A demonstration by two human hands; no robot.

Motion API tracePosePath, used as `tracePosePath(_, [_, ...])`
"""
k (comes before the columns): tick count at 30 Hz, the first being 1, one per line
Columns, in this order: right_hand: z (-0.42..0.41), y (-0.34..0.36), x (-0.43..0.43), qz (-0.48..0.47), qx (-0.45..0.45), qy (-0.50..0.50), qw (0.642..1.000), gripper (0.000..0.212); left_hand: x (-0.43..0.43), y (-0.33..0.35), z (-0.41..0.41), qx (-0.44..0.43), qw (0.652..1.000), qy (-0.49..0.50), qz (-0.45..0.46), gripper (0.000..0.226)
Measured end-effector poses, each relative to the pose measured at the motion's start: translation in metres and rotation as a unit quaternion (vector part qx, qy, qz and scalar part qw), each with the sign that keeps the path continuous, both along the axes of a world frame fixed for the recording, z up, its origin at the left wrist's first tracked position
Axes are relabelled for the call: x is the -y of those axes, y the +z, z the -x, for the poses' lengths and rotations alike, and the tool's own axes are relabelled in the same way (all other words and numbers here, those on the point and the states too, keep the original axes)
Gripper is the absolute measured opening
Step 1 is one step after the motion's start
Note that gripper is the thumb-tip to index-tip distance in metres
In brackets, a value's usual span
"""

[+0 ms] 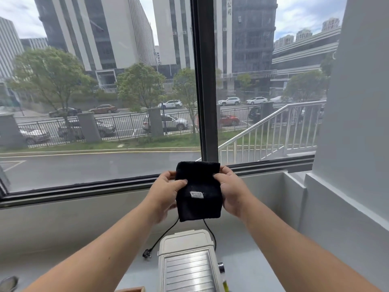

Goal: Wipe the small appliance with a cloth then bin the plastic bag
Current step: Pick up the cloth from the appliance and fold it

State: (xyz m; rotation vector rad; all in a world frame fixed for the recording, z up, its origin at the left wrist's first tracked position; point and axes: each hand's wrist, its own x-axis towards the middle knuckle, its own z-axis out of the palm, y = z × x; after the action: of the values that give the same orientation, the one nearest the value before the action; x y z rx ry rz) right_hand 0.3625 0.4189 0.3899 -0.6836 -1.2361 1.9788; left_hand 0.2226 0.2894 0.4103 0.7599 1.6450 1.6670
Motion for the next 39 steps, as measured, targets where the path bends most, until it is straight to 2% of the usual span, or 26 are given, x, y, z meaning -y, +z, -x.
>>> tracePosePath(3, [-0.006,-0.007,-0.001,0.020,0.022,0.041,0.999,0.025,-0.004,-0.003,-0.006,0.001,1.000,0.026,-0.001,0.019])
tracePosePath(6, [-0.012,-0.010,0.005,0.030,0.086,0.107,0.990,0.021,-0.005,-0.003,-0.012,0.015,0.999,0.044,-0.007,0.016])
tracePosePath(10, [-0.013,-0.020,0.017,0.070,0.124,0.190,0.971,0.041,-0.004,0.000,-0.018,0.033,0.997,0.065,-0.013,0.013])
tracePosePath(14, [-0.006,-0.036,0.033,0.057,0.146,0.239,0.958,0.062,-0.002,0.004,-0.020,0.055,0.995,0.074,-0.027,0.015])
tracePosePath(17, [0.001,-0.044,0.040,0.063,0.123,0.263,0.955,0.083,0.002,0.008,-0.019,0.076,0.995,0.064,-0.029,0.016])
tracePosePath(19, [0.004,-0.044,0.043,0.080,0.089,0.269,0.956,0.086,0.005,0.009,-0.016,0.084,0.994,0.055,-0.031,0.017])
tracePosePath(21, [0.008,-0.040,0.042,0.094,0.043,0.259,0.960,0.073,0.009,0.007,-0.010,0.076,0.995,0.053,-0.025,0.018])
tracePosePath(24, [0.015,-0.032,0.039,0.090,-0.015,0.192,0.977,0.040,0.016,-0.001,0.002,0.034,0.996,0.082,-0.022,0.013])
tracePosePath(28, [0.033,-0.028,0.040,0.029,-0.004,0.103,0.994,0.023,0.025,-0.018,0.025,-0.131,0.983,0.127,0.027,0.007])
tracePosePath(32, [0.055,-0.030,0.049,-0.020,0.038,0.076,0.996,0.015,0.033,-0.033,0.049,-0.207,0.965,0.145,0.063,0.003])
tracePosePath(39, [0.094,-0.037,0.072,-0.045,0.082,0.062,0.994,0.014,0.050,-0.055,0.097,-0.190,0.970,0.138,0.064,0.009])
